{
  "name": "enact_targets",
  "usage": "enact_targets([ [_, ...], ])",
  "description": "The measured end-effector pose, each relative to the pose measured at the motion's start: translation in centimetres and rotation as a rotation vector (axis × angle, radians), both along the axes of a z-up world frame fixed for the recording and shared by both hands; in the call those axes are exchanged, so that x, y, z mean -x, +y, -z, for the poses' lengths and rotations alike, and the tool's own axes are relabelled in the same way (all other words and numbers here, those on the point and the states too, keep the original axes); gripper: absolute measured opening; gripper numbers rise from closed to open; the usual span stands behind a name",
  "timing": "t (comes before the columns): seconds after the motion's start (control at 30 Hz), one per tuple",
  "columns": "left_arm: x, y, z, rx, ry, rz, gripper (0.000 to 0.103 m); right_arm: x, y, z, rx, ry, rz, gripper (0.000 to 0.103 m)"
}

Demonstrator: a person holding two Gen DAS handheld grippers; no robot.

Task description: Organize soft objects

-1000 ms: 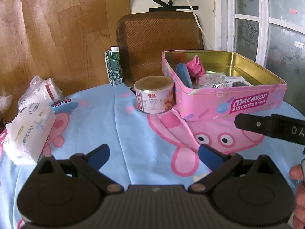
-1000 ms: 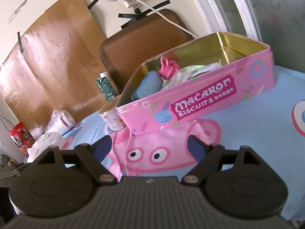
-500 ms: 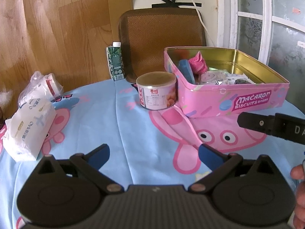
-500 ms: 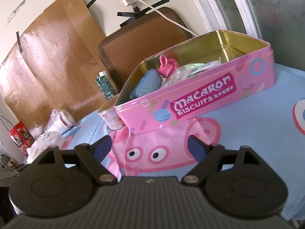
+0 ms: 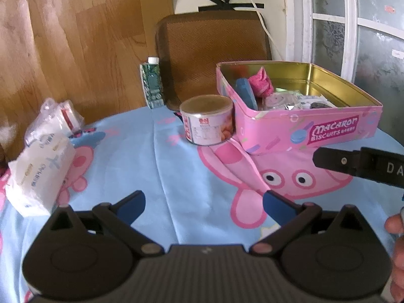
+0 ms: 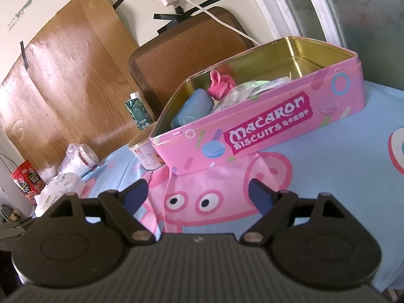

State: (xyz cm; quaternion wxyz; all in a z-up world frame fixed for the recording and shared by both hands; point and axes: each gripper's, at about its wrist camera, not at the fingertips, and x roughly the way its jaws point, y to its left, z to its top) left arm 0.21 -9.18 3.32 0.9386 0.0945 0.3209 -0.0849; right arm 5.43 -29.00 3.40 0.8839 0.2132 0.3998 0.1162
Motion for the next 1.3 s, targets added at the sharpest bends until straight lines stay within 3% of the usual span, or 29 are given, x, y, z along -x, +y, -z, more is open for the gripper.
enact_targets([
  [0.17,0.4,-0.1,-0.4,-0.032,-0.051,-0.013,0.103,0.0,0.0,0.0,0.000,0.000,-0.002,0.089],
  [0.43,0.4,0.1,-0.5,-0.021,-0.051,-0.019,0.103,0.0,0.1,0.1,0.001,0.000,-0.001,0.089],
  [1.3,-1.2,1.1,1.3,0.015,0.099,-0.042,0.103,0.2,0.1,0.5,0.004,0.012,-0.003,0.089],
])
